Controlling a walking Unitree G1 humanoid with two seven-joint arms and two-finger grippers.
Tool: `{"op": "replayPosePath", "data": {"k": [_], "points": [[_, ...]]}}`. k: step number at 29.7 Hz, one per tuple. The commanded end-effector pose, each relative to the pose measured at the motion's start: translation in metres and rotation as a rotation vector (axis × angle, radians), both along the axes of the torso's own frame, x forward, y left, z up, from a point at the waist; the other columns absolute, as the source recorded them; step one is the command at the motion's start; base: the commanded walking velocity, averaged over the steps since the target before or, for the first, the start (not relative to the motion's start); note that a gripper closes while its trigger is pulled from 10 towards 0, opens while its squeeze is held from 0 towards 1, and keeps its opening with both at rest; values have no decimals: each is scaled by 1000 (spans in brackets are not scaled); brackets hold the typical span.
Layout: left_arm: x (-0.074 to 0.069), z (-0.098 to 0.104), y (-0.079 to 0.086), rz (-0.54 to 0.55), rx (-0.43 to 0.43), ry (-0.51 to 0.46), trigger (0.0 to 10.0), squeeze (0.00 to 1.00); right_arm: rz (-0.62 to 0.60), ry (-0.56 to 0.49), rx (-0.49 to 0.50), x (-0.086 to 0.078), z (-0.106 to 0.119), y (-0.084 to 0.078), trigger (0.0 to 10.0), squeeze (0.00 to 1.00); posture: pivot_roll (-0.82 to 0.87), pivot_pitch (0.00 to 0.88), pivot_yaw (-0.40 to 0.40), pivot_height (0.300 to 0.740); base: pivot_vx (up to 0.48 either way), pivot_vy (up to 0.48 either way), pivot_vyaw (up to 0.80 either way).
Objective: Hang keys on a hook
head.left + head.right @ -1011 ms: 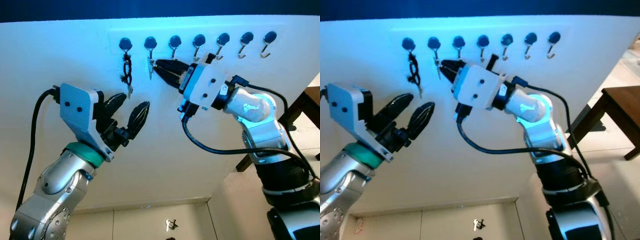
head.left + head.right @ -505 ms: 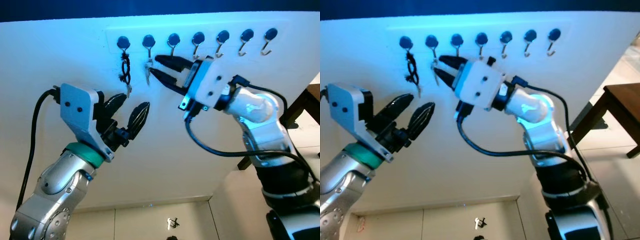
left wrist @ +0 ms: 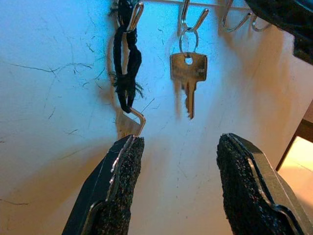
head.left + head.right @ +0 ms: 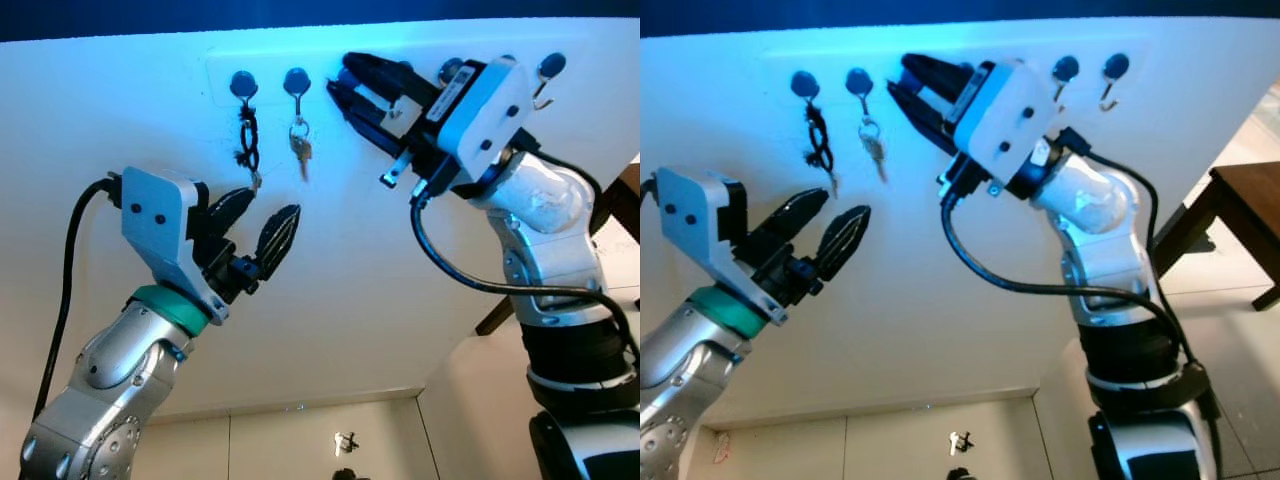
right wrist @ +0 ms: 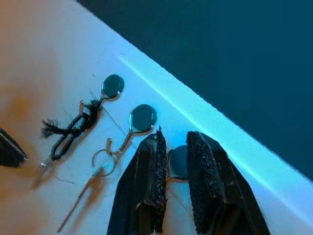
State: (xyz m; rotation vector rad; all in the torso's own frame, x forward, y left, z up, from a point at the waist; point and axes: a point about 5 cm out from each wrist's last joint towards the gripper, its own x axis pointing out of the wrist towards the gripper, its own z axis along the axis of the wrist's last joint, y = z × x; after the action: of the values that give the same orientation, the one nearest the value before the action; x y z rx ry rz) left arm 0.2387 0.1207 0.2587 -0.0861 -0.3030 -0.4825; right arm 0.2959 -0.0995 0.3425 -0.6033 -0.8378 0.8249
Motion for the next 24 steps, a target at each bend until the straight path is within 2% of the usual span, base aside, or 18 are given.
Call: {"op": "replayPosePath", "data": {"k": [1, 3, 4, 7, 9, 14, 17, 18, 19, 21, 22, 24], "points": [[-3, -1, 0, -7, 6, 6, 10000, 0, 64, 55, -49, -5, -14, 12, 10000, 0, -56, 92, 99, 740, 0, 0, 0], [-3, -1, 0, -6, 6, 7, 10000, 0, 74, 65, -53, -6, -17, 14, 10000, 0, -56, 92, 99, 740, 0, 0, 0], [-3, -1, 0, -4, 3, 6, 10000, 0, 98, 120, -50, -9, -32, 19, 10000, 0, -59, 92, 96, 740, 0, 0, 0], [-3, -1, 0, -3, 1, 4, 10000, 0, 114, 158, -46, -12, -43, 22, 10000, 0, -59, 91, 95, 740, 0, 0, 0], [-2, 0, 0, 10, 3, -5, 10000, 0, 132, 229, -28, -17, -63, 27, 10000, 0, -62, 91, 95, 740, 0, 0, 0], [-1, -1, -1, 16, 26, -15, 10000, 0, 96, 274, 27, -21, -82, 26, 10000, 0, -68, 88, 94, 740, 0, 0, 0], [-1, -4, -3, 7, 53, -16, 10000, 0, 42, 313, 82, -20, -91, 23, 10000, 0, -68, 88, 94, 740, 0, 0, 0], [-1, -7, -4, 14, 81, -12, 10000, 0, -61, 333, 144, -12, -102, 16, 10000, 0, -68, 88, 94, 740, 0, 0, 0], [-1, -7, -4, 14, 81, -12, 10000, 0, -61, 333, 144, -12, -102, 16, 10000, 0, -68, 88, 94, 740, 0, 0, 0], [1, -14, -1, 47, 119, 3, 10000, 0, -169, 370, 228, -6, -112, 9, 10000, 0, -68, 88, 94, 740, 0, 0, 0], [1, -14, -1, 47, 119, 3, 10000, 0, -169, 370, 228, -6, -112, 9, 10000, 0, -68, 88, 94, 740, 0, 0, 0], [4, -24, 3, 96, 165, 29, 10000, 0, -261, 421, 308, -6, -125, 5, 10000, 0, -77, 92, 91, 740, 0, 0, 0]]}}
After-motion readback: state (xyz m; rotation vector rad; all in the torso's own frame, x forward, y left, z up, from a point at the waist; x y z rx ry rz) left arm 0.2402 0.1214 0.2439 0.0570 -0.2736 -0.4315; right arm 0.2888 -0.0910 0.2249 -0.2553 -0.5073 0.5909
